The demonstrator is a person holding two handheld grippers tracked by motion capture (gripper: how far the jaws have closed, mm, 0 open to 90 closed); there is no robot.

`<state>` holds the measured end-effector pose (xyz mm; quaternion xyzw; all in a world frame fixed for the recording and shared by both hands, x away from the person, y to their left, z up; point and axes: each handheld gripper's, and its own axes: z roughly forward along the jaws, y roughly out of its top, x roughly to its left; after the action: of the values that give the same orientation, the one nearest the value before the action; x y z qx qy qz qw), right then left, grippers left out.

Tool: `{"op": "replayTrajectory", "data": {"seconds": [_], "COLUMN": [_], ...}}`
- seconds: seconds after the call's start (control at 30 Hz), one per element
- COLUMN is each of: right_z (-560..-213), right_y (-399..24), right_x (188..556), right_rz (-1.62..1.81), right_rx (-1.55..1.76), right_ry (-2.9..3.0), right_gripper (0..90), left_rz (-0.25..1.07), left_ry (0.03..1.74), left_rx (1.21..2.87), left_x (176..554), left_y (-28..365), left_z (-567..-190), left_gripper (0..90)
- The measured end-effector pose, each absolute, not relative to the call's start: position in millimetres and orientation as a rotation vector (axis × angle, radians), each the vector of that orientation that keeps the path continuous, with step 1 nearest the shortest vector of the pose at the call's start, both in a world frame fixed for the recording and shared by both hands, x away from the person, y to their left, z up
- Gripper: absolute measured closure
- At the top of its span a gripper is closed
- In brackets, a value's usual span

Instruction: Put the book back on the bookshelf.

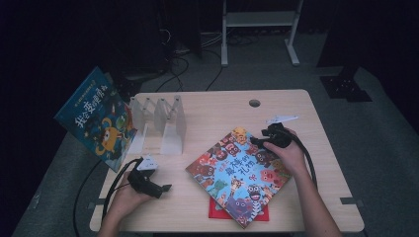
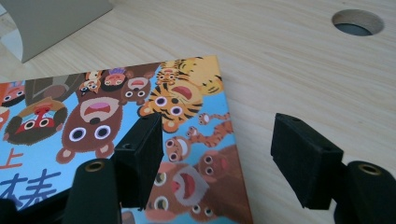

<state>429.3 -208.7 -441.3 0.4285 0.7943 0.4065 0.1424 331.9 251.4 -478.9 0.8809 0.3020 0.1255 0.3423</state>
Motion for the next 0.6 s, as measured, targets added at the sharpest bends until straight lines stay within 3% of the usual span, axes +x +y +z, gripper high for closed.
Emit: {"op": "replayTrajectory", "data": {"seconds": [0.6], "right_z": [-455], "right_y": [-192], "right_x": [439], "right_rz": [1.135], "right_rx": [1.201], "right_ry": [2.391], "right_gripper": [34.4], "left_rz": [0.331], "left_ry": [0.766], "left_rx": [2.283], "left_x": [332], "left_y": [253], "left_z": [-480], "left_gripper": [0.0]}}
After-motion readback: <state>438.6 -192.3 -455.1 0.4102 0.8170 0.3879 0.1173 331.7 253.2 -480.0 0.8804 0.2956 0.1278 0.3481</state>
